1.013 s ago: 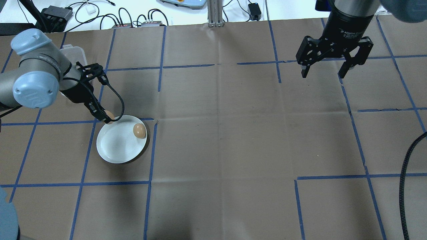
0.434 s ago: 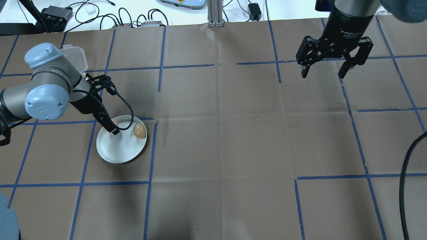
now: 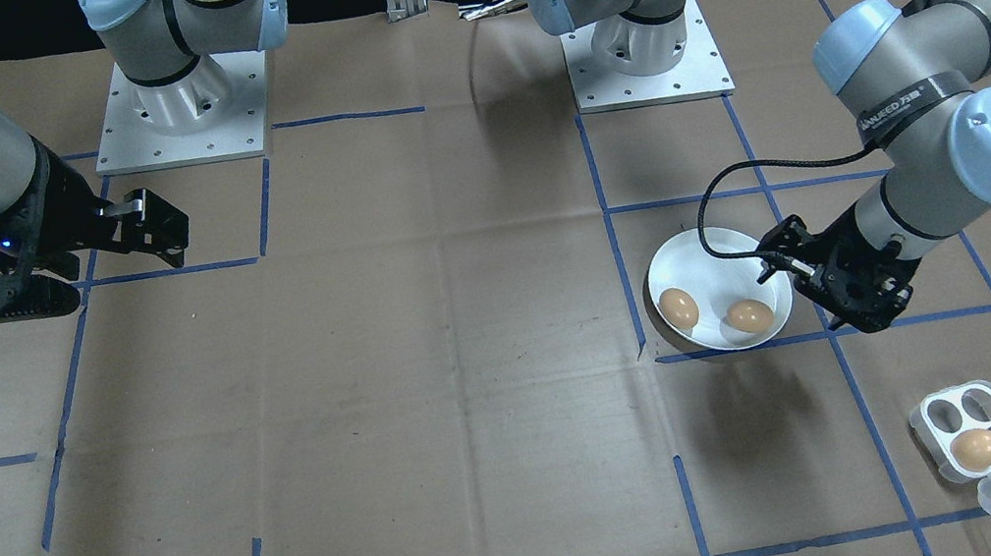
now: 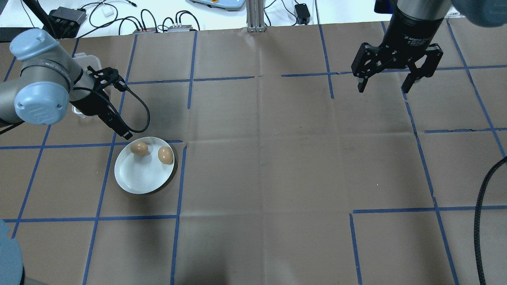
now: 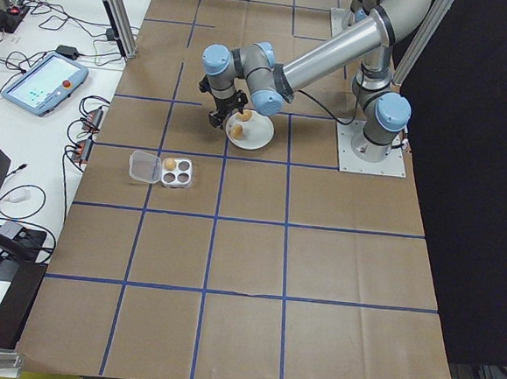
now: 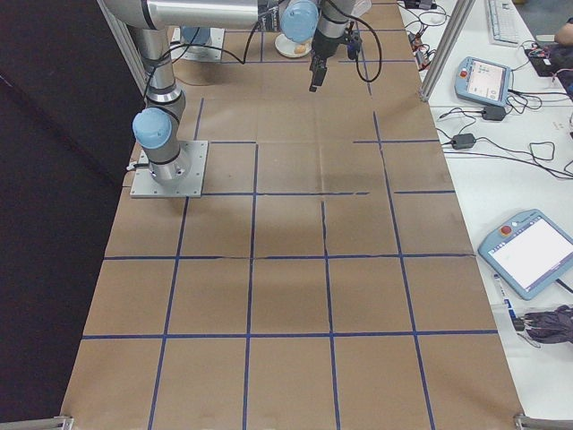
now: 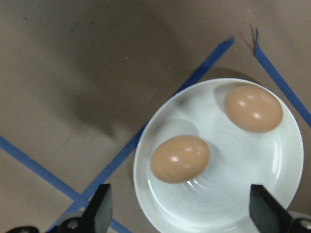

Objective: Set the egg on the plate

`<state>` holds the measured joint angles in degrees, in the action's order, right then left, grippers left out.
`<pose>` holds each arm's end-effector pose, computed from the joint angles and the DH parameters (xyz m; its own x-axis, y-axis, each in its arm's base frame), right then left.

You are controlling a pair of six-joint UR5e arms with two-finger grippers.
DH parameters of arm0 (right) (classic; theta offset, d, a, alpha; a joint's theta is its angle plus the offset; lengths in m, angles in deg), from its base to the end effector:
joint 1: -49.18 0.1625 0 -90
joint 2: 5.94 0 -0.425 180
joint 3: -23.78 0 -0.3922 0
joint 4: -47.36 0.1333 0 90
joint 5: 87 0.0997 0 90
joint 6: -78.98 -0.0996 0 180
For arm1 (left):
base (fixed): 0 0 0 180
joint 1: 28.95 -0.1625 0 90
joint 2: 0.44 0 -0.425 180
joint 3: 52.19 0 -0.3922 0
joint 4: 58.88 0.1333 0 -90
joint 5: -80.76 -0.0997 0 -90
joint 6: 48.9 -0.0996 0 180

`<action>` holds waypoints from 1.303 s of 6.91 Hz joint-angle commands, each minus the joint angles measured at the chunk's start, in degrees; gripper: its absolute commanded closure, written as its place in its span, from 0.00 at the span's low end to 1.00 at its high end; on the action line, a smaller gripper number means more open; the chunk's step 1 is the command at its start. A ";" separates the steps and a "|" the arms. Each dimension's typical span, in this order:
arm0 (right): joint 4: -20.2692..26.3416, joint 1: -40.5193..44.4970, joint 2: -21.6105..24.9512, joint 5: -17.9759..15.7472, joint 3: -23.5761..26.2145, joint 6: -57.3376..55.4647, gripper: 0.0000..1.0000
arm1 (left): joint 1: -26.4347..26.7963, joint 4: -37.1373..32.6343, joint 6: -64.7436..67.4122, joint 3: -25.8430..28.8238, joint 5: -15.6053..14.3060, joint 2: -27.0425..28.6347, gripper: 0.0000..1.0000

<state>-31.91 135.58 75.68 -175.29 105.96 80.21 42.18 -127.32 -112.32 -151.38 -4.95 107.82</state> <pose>0.1026 -0.5399 0.4620 -0.9983 0.0476 -0.0335 0.0402 0.9800 0.1951 0.0512 -0.5851 0.2763 -0.7088 0.6942 0.1251 0.6977 0.7161 -0.0206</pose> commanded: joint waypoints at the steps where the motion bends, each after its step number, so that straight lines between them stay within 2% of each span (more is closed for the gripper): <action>1: 0.00 0.00 0.03 -0.05 0.00 0.00 0.00 | -1.95 -0.03 -7.62 11.24 -0.33 7.35 0.00; 4: 0.00 0.00 -0.06 -0.05 0.00 0.00 0.00 | -5.39 -0.21 -10.76 23.91 -0.59 17.82 0.00; 5: 0.00 0.00 -0.06 -0.05 0.00 0.00 0.00 | -5.48 -0.12 -10.67 27.78 -3.12 21.07 0.00; 6: 0.00 0.00 -0.06 -0.05 0.00 0.00 0.00 | -5.48 -0.20 -10.50 29.65 -3.23 22.76 0.01; 9: 0.00 0.00 0.03 -0.05 0.00 0.00 0.00 | -5.65 -0.47 -10.14 30.11 -3.23 25.06 0.01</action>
<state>-31.91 135.58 75.70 -175.31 105.96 80.21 36.56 -127.65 -122.49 -121.42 -8.12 132.13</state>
